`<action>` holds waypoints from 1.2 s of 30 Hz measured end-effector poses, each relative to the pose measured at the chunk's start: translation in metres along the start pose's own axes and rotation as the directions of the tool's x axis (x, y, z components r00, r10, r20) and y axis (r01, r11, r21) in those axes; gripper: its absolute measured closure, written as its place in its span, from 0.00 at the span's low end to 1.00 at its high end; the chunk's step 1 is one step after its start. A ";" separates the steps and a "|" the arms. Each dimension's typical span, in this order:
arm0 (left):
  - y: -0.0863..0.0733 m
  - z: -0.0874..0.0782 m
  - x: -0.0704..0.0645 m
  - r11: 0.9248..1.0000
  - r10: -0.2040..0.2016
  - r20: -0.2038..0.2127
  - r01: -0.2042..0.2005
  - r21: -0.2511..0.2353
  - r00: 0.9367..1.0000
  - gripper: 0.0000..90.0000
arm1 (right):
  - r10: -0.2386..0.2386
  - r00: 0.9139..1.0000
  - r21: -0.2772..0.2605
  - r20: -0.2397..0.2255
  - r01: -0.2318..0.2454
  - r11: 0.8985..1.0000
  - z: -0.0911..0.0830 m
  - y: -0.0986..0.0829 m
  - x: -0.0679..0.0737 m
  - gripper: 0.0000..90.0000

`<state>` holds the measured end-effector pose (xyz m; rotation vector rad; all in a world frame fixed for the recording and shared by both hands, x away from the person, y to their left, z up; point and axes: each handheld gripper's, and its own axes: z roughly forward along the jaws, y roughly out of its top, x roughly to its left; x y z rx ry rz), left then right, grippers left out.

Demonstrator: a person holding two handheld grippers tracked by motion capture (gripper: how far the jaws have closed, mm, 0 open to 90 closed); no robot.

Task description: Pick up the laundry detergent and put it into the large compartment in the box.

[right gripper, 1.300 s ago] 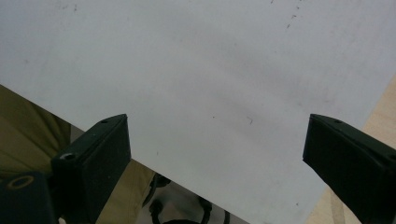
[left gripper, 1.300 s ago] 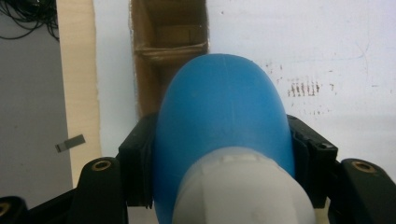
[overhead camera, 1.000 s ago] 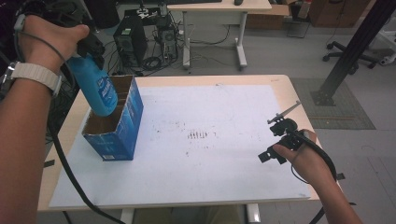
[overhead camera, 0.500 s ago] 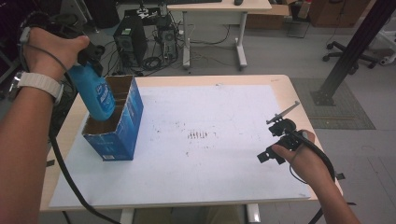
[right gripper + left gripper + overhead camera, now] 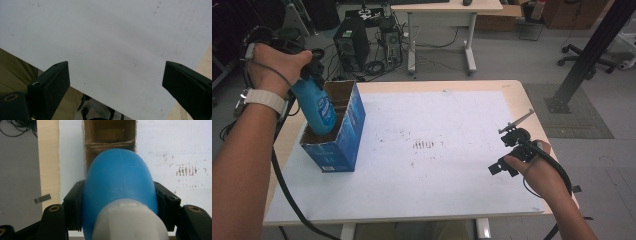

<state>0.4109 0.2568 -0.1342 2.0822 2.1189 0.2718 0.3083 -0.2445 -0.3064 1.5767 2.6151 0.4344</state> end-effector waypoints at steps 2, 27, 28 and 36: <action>-0.001 0.005 0.000 1.000 -0.004 0.002 0.004 0.000 1.000 0.42 | -0.001 1.000 0.001 0.001 0.001 1.000 0.001 0.000 0.000 0.09; -0.009 0.069 0.003 0.999 0.016 -0.007 -0.015 0.028 1.000 0.42 | 0.009 1.000 0.004 0.001 -0.009 1.000 0.002 -0.002 0.000 0.09; -0.009 0.072 0.003 0.999 0.019 -0.007 -0.018 0.035 1.000 0.42 | 0.009 1.000 0.004 0.000 -0.009 1.000 0.002 -0.002 0.000 0.09; -0.012 0.091 0.006 0.999 0.018 -0.005 -0.018 0.043 1.000 0.42 | 0.014 1.000 0.003 -0.001 -0.014 1.000 0.003 -0.004 -0.002 0.09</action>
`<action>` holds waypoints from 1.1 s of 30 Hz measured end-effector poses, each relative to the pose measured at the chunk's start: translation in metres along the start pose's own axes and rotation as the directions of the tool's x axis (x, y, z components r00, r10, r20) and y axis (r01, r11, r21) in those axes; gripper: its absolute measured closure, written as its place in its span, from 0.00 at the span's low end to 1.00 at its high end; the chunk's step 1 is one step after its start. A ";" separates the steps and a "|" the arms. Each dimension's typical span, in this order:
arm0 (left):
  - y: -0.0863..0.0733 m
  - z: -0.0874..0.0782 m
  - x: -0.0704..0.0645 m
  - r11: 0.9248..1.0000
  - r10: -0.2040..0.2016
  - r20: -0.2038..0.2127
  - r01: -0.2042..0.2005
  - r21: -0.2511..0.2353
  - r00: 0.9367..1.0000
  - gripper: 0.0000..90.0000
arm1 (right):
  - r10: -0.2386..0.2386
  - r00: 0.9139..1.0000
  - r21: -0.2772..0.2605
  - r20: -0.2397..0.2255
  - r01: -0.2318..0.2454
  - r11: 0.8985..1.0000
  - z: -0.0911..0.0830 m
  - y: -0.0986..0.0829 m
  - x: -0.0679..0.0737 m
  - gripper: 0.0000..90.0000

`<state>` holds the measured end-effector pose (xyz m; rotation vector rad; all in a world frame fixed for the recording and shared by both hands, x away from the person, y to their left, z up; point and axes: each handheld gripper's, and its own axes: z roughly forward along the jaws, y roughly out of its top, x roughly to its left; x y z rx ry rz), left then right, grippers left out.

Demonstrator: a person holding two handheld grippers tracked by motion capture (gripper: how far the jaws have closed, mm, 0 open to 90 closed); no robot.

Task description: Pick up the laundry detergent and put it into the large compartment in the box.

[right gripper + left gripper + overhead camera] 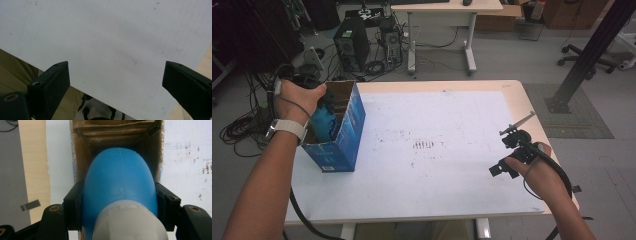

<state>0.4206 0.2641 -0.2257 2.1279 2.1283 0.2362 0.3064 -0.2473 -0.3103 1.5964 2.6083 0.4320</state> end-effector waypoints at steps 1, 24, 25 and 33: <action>0.000 0.002 0.000 1.000 -0.001 0.001 0.001 0.002 1.000 0.42 | 0.002 1.000 0.001 0.000 -0.002 1.000 0.000 0.000 0.000 0.09; -0.003 0.041 -0.004 0.999 0.022 -0.004 -0.022 0.023 1.000 0.42 | -0.002 1.000 0.013 -0.007 0.002 1.000 0.007 0.004 0.002 0.09; -0.004 0.042 -0.004 0.999 0.023 -0.005 -0.022 0.025 1.000 0.42 | 0.000 1.000 0.014 -0.008 0.001 1.000 0.007 0.004 0.002 0.09; -0.007 0.050 0.000 0.999 0.016 -0.002 -0.016 0.034 1.000 0.42 | 0.003 1.000 0.016 -0.008 -0.002 1.000 0.008 0.004 0.002 0.09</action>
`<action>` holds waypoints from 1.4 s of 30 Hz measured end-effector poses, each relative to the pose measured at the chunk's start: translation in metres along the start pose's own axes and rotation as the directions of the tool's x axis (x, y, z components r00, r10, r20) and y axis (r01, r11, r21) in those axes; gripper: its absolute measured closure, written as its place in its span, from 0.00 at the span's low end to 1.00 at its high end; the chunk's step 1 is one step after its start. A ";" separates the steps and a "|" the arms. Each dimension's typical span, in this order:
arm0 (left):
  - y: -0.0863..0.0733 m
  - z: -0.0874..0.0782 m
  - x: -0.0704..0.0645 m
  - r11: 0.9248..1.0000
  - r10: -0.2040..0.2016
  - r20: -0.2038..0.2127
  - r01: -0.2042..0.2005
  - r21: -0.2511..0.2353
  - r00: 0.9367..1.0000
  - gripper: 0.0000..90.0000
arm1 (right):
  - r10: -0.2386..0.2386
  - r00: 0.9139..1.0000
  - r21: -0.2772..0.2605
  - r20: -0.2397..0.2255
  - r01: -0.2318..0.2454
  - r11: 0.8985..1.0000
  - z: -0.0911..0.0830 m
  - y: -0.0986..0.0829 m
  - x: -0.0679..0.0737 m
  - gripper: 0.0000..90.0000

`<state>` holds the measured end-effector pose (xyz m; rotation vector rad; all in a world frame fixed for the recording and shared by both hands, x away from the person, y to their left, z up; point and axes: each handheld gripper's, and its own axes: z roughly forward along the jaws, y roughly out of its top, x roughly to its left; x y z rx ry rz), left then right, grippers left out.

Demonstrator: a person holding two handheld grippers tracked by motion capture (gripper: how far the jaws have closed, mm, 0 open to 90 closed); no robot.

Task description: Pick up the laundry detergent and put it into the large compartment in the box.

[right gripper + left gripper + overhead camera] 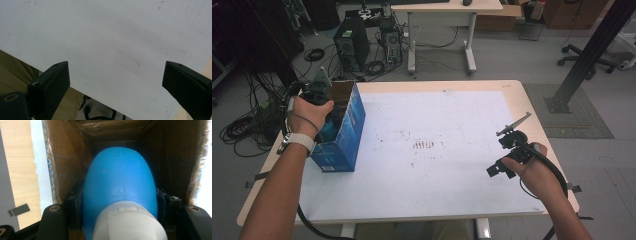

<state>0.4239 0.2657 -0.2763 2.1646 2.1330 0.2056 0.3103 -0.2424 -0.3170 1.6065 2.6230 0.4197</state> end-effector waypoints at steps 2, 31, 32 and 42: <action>-0.001 0.002 0.002 1.000 -0.008 0.004 0.008 -0.002 1.000 0.42 | -0.001 1.000 0.001 0.001 0.001 1.000 0.000 0.000 0.000 0.09; 0.000 0.004 0.005 1.000 -0.008 0.018 0.008 0.009 1.000 0.40 | 0.001 1.000 -0.003 -0.003 -0.001 1.000 0.000 -0.001 0.000 0.09; 0.000 0.004 0.005 1.000 -0.007 0.018 0.007 0.011 1.000 0.39 | 0.002 1.000 -0.002 -0.003 -0.002 1.000 0.000 -0.002 0.000 0.09; 0.001 0.006 0.005 1.000 -0.010 0.025 0.009 0.016 1.000 0.32 | 0.001 1.000 -0.002 -0.004 -0.001 1.000 0.000 -0.002 -0.001 0.09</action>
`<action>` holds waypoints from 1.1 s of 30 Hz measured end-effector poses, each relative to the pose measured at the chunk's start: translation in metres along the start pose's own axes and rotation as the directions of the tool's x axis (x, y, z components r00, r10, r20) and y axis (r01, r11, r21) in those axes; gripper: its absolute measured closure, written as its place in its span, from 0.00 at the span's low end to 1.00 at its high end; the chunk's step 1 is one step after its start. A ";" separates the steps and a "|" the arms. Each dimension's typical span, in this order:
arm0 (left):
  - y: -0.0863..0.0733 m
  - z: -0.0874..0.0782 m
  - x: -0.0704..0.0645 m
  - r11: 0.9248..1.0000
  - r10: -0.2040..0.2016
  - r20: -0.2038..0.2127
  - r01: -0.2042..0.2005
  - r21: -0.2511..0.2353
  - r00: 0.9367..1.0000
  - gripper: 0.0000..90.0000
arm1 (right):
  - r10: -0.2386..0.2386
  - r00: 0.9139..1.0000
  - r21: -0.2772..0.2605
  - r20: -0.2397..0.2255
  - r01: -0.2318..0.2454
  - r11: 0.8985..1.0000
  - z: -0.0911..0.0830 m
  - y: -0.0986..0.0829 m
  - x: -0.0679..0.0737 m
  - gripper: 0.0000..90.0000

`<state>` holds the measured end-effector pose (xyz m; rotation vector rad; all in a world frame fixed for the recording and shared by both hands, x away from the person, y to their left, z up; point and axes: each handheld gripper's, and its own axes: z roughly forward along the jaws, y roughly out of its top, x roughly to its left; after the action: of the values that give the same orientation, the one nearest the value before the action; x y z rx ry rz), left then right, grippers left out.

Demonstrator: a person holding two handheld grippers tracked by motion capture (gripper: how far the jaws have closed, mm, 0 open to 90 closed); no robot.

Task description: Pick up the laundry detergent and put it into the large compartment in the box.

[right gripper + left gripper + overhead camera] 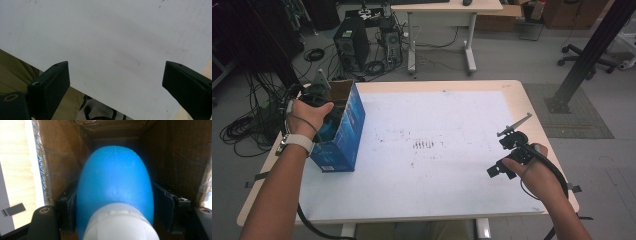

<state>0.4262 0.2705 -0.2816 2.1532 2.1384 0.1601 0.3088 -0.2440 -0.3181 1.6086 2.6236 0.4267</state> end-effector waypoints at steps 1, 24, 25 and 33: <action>0.000 0.000 0.000 1.000 0.000 0.000 0.000 0.002 1.000 0.31 | -0.001 1.000 0.001 0.000 0.001 1.000 0.000 0.000 0.000 0.09; -0.002 -0.008 0.003 1.000 -0.005 0.038 0.006 -0.013 0.999 0.26 | -0.004 1.000 0.000 -0.008 0.004 1.000 0.002 -0.002 0.000 0.09; -0.002 -0.009 0.003 1.000 -0.006 0.037 0.006 -0.016 0.999 0.26 | -0.006 1.000 -0.002 -0.009 0.006 1.000 0.002 -0.002 0.000 0.09; -0.002 -0.013 0.002 1.000 0.003 0.032 -0.003 -0.013 0.999 0.26 | -0.006 1.000 -0.002 -0.013 0.006 1.000 0.003 -0.002 0.001 0.09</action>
<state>0.4223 0.2720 -0.2695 2.1371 2.1104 0.1385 0.3072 -0.2437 -0.3214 1.6020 2.6359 0.4411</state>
